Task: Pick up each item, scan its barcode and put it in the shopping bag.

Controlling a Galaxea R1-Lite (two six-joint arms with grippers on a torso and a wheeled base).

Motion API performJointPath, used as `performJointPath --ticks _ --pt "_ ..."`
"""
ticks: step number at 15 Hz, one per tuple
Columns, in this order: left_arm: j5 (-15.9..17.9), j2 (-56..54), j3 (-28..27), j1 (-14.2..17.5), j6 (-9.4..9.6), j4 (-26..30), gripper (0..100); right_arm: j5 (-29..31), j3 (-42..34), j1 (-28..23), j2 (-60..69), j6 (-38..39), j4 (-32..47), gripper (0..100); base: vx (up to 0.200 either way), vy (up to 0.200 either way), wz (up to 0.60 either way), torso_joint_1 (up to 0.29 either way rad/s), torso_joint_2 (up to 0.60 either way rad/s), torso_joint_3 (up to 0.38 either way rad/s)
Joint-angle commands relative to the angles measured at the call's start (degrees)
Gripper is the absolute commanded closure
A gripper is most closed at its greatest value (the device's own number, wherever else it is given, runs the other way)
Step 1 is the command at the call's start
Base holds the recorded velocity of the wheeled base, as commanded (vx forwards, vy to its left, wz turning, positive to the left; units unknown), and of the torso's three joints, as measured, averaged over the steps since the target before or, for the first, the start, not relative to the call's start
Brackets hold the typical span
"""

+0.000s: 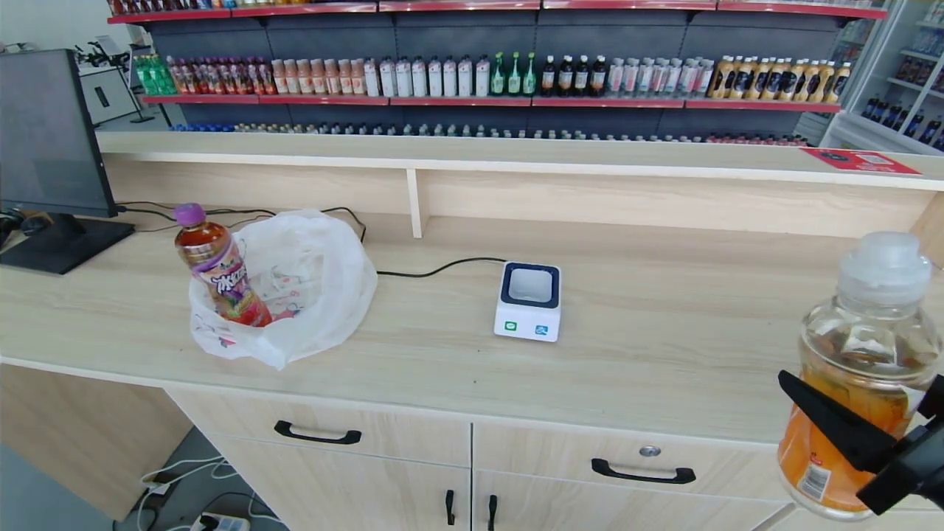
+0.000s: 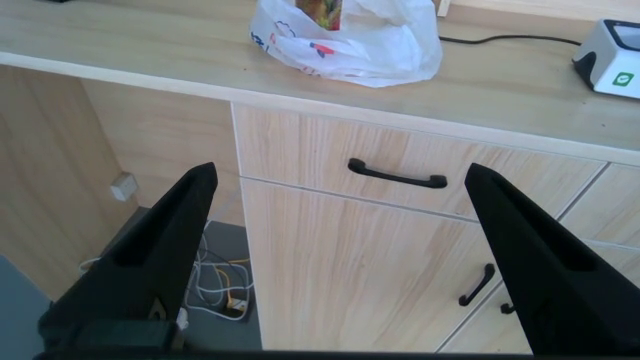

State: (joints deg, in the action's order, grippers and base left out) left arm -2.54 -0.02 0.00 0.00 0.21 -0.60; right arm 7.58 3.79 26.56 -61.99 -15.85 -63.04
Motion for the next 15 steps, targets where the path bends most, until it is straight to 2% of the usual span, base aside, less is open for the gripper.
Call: performJointPath --ticks 1,3,5,7,13,15 --pt "0.0 0.0 0.0 0.1 -0.03 0.0 0 0.2 -1.2 -2.8 -0.2 -0.1 -0.1 100 0.0 0.0 0.0 0.0 0.0 0.0" --pt "0.0 0.0 0.0 0.1 -0.03 0.0 0 0.2 0.1 -10.3 -2.4 1.1 -0.2 100 0.0 0.0 0.0 0.0 0.0 0.0" --pt "0.0 0.0 0.0 0.1 -0.12 0.0 0 0.2 6.8 -13.8 -5.2 1.9 0.0 100 0.0 0.0 0.0 0.0 0.0 0.0" --pt "0.0 0.0 0.0 0.1 -0.21 0.0 0 0.2 11.3 -16.0 -7.8 2.6 -0.1 100 0.0 0.0 0.0 0.0 0.0 0.0" --pt "0.0 0.0 0.0 0.1 -0.12 0.0 0 0.2 12.8 -18.8 -9.6 6.1 -0.1 100 0.0 0.0 0.0 0.0 0.0 0.0" --pt "0.0 0.0 0.0 0.0 -0.38 0.0 0 0.2 13.5 -19.5 -9.8 6.4 -0.1 100 -0.2 0.0 0.0 0.0 0.01 0.002"
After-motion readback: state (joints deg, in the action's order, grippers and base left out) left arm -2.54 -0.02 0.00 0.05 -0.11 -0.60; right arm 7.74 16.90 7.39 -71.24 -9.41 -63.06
